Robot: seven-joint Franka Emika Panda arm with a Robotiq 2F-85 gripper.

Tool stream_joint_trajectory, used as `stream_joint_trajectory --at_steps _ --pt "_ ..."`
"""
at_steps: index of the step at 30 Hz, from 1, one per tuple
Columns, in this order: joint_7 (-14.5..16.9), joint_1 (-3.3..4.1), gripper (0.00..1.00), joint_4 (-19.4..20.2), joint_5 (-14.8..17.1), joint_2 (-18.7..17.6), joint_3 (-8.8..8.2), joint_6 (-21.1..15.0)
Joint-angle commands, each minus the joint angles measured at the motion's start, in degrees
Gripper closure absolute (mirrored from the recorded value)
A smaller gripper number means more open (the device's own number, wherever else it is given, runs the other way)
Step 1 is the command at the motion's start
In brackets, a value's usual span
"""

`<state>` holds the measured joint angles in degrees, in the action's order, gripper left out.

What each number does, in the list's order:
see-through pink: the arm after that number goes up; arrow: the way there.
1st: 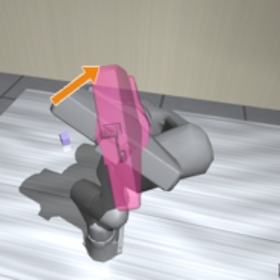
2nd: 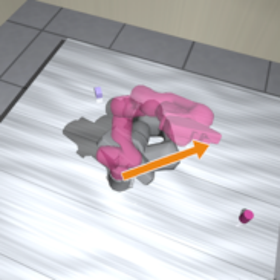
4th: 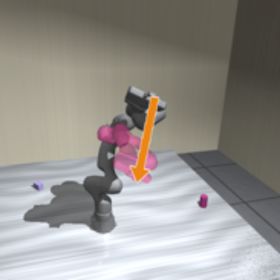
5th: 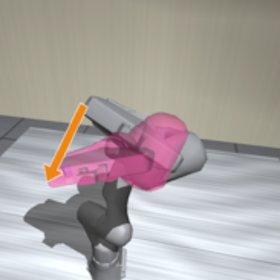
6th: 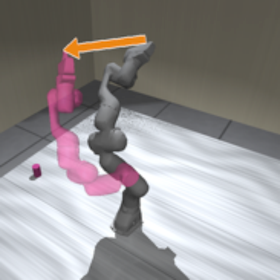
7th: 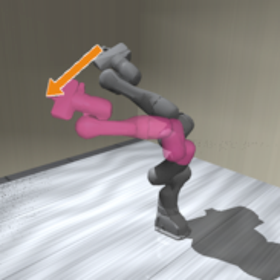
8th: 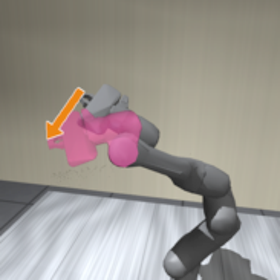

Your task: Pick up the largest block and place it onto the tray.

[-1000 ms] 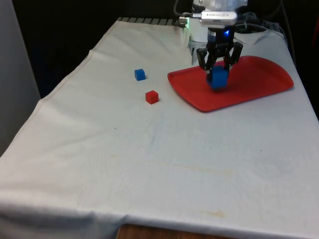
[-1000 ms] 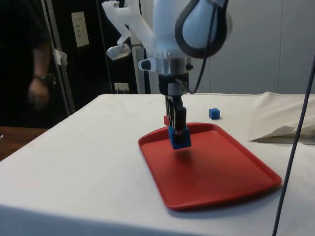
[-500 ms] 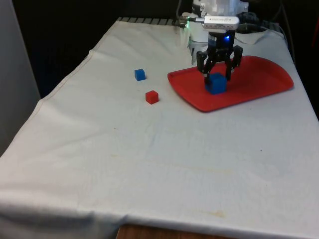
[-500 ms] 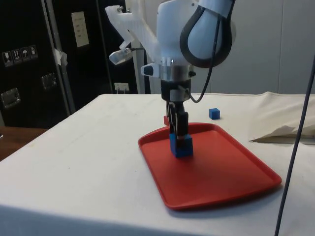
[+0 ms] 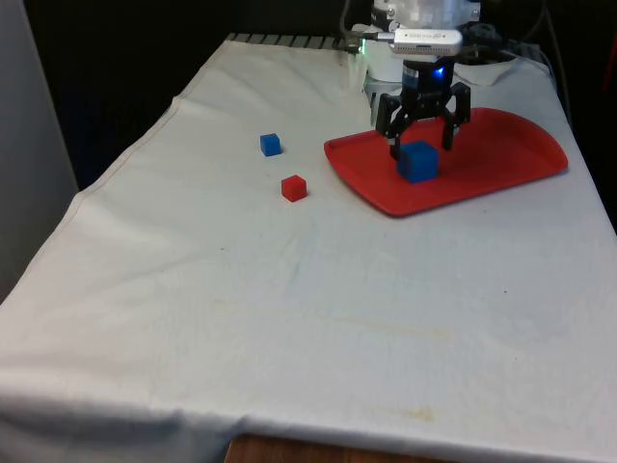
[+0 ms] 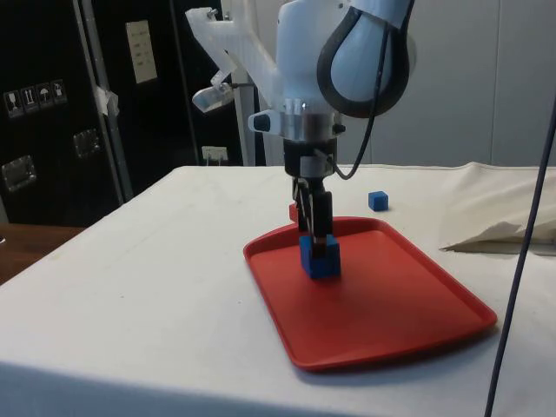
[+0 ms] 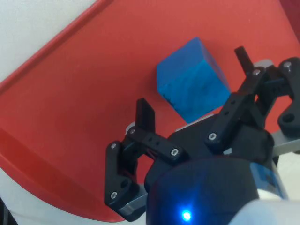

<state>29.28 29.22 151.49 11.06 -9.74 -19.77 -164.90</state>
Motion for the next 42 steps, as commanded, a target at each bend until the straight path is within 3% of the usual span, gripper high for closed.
stream_joint_trajectory --at_steps 1,5,12,13,15,31,42 --pt "0.6 -0.34 0.00 -0.1 0.8 0.5 0.40 0.6" --pt "0.1 -0.17 0.00 -0.9 0.0 0.1 -0.57 0.1" --pt "0.1 -0.23 0.00 -3.0 -0.7 1.5 -1.89 2.6" --pt "0.5 -0.29 0.00 -2.7 0.0 1.3 -1.43 1.9" --pt "-0.1 -0.23 0.00 -4.1 -0.9 2.2 -2.29 3.7" --pt "0.4 -0.46 0.00 -11.3 -0.1 3.0 -2.81 8.4" --pt "0.8 -0.69 0.00 -18.2 0.6 0.7 -3.15 11.6"
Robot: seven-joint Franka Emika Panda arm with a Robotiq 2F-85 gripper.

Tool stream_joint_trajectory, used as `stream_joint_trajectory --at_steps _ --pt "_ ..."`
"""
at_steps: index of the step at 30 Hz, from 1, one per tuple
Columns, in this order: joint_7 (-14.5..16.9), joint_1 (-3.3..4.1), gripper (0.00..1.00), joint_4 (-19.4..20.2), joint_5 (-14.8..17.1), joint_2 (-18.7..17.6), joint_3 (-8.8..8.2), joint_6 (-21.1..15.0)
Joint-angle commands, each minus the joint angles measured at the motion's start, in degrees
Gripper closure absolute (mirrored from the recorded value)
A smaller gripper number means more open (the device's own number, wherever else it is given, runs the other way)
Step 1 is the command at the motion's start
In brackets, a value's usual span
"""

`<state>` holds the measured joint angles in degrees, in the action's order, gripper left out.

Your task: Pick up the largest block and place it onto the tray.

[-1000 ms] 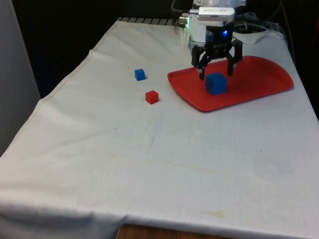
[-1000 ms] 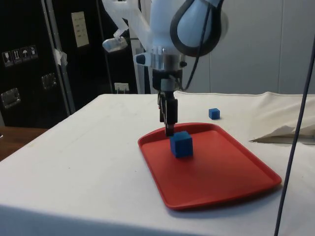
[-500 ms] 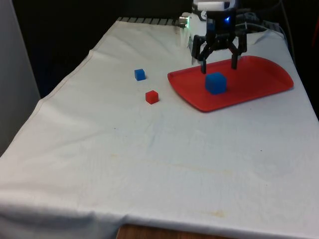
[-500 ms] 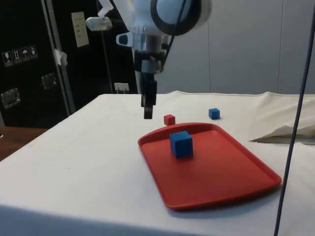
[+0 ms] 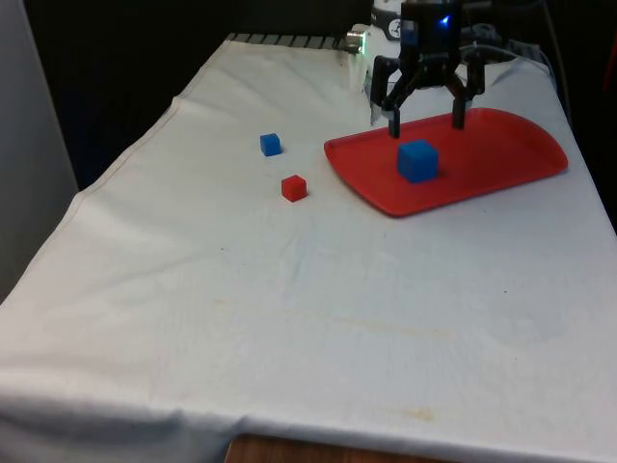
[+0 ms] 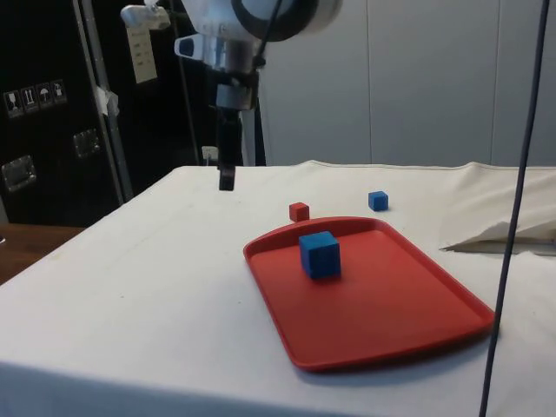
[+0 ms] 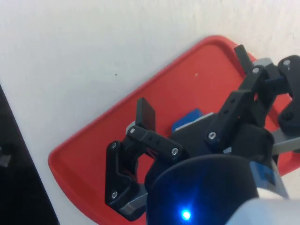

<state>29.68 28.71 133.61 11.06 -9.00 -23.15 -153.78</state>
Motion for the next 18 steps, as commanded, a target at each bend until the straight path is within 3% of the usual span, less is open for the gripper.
stream_joint_trajectory --at_steps 1,5,6,7,15,16,17,18 --pt "0.5 -0.23 0.00 -0.9 0.7 -0.3 0.23 0.7" --pt "0.7 -0.52 0.00 -4.4 1.3 -2.1 0.23 2.3" --pt "0.0 -0.17 0.00 -3.6 0.3 -1.8 -0.11 1.4" --pt "0.7 -0.57 0.00 -5.1 1.4 -2.4 0.23 2.6" --pt "0.9 -0.97 0.00 -11.5 2.5 -5.6 0.00 5.7" --pt "0.2 -0.52 0.00 -10.9 1.5 -5.4 -0.46 5.0" --pt "1.0 -1.03 0.00 -12.3 2.6 -6.1 0.00 6.0" --pt "1.0 -1.09 0.00 -13.0 2.8 -6.5 -0.06 6.2"
